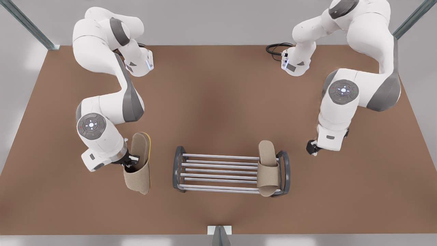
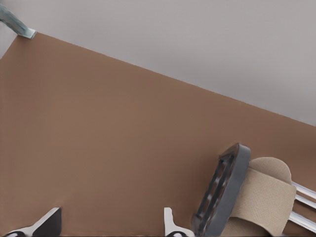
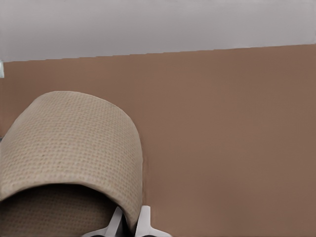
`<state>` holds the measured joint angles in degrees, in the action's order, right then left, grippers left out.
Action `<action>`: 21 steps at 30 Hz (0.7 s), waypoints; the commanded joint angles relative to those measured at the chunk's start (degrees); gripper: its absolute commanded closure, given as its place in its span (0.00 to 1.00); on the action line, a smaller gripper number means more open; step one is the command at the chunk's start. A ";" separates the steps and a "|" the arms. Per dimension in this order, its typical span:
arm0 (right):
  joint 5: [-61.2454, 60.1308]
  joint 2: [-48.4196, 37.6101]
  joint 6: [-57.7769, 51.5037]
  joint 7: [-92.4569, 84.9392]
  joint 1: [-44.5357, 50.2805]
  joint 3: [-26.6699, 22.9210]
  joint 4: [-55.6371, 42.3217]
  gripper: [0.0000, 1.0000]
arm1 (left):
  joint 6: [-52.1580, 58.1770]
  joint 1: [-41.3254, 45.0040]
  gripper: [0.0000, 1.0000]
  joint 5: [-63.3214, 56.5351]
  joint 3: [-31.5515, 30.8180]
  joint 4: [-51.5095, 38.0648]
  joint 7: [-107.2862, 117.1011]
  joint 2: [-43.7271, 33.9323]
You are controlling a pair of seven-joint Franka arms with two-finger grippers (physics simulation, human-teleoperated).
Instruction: Place the right shoe on the shoe rack with the right arm, and place the left shoe on the shoe rack with the left arm
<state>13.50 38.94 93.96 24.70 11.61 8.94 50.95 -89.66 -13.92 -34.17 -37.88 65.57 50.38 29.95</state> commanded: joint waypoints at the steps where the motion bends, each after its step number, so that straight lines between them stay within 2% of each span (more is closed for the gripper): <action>1: 0.30 0.96 2.81 21.08 2.72 -1.65 -2.26 0.79 | 20.41 13.65 0.00 38.96 32.05 -8.27 -44.93 -1.56; 2: 0.30 1.05 4.92 23.72 3.16 -1.29 -2.35 0.79 | 10.84 16.29 0.00 40.15 33.49 -0.82 -44.84 -7.35; 3: 0.22 0.96 6.68 24.87 4.39 -1.56 -2.35 0.79 | -7.86 15.59 0.00 38.92 33.40 19.03 -47.12 -20.52; 4: 0.13 0.96 7.91 25.83 4.83 -1.29 -2.35 0.79 | -12.91 13.93 0.00 38.48 33.49 26.19 -49.32 -25.21; 13: 0.13 2.19 21.97 31.19 12.91 -1.65 -2.35 0.79 | -6.93 9.53 0.00 37.51 33.31 26.63 -48.44 -24.86; 14: 0.13 2.80 24.08 31.63 13.00 -1.38 -2.35 0.79 | -6.58 9.70 0.00 34.61 33.14 26.71 -48.09 -25.03; 21: 0.13 5.35 30.06 35.24 16.52 -1.65 -2.17 0.79 | -7.19 10.23 0.00 30.75 33.14 24.96 -48.09 -22.22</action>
<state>13.28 44.35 119.51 45.98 28.04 7.30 48.76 -96.71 -3.71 -2.47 -4.70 90.53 17.15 7.88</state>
